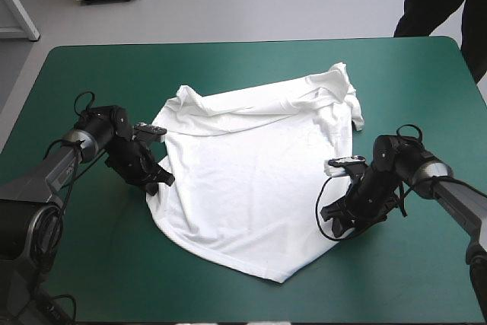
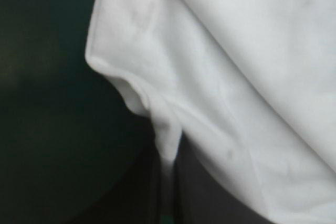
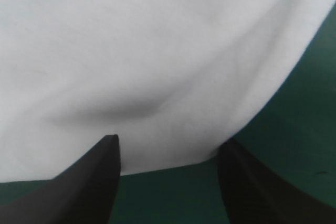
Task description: Fold the cloth
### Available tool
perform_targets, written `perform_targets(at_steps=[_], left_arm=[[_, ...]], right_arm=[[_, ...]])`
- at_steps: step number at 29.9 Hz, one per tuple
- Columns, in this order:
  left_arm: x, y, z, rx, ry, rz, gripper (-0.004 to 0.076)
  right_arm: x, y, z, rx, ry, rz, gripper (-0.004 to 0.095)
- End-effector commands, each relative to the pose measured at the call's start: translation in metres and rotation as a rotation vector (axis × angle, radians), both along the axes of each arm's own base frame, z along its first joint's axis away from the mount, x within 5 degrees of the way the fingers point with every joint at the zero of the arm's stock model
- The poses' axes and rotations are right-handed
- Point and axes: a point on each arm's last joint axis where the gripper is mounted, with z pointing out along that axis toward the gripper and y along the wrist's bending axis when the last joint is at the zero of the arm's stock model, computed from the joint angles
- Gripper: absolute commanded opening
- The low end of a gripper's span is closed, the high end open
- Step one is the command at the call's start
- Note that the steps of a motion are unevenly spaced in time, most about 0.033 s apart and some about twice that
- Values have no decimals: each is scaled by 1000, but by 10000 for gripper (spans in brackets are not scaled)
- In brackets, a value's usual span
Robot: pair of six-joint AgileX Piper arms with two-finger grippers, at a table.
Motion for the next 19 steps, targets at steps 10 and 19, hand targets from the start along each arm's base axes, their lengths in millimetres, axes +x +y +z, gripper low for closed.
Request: perform_targets(at_steps=[10, 19], left_arm=[[-3, -8, 5, -45, -4, 10, -22], [-19, -6, 48, -64, -116, -3, -22]], right_arm=[[17, 24, -35, -122, -146, 172, -6], [12, 50, -5, -92, -226, 240, -5]])
